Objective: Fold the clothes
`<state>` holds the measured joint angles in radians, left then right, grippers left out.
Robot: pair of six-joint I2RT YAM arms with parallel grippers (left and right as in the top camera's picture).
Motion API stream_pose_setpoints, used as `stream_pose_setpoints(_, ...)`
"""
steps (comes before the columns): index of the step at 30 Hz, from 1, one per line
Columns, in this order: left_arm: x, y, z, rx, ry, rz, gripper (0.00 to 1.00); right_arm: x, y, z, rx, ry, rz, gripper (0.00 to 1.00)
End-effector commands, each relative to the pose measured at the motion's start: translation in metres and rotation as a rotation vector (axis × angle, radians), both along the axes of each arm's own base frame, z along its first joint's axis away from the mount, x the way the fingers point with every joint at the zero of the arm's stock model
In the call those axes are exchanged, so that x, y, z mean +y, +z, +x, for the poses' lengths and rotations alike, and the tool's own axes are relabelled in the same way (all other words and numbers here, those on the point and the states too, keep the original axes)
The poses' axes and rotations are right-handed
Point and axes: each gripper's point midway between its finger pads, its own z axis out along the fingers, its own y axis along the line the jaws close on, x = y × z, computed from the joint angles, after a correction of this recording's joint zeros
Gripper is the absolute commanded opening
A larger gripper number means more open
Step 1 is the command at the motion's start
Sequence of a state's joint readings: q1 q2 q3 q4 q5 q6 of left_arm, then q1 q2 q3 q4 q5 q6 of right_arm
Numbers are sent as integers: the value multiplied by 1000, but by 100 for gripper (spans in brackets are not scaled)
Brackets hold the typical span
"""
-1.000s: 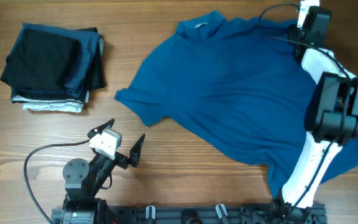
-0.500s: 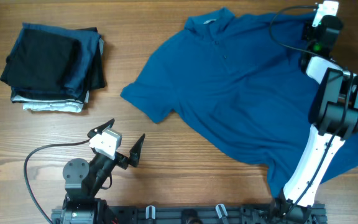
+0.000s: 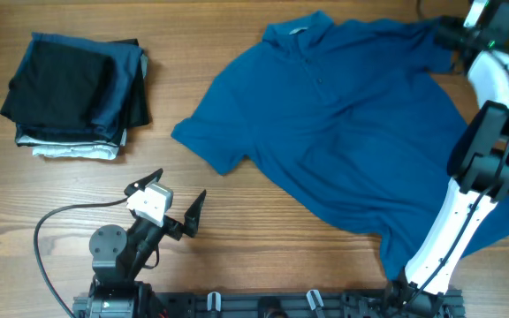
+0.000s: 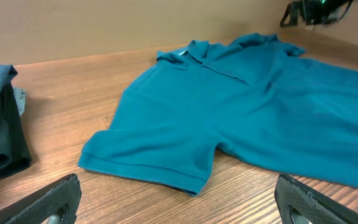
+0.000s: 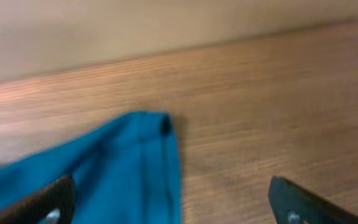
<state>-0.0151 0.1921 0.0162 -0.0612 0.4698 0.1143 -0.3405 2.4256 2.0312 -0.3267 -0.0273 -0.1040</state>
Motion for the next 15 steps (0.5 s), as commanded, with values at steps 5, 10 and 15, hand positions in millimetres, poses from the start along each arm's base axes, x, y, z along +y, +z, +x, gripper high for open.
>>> stream_pose_setpoints(5,-3,0,-2,12,-17,-9,100,35,-9,-52,255,-1,230,13)
stream_pose_setpoints(10,-3,0,-2,12,-17,-9,100,39,-50,-76,352,-22,258,5)
stream_pose_setpoints(15,-3,0,-2,12,-17,-9,100,16,-75,-77,327,-81,163,5)
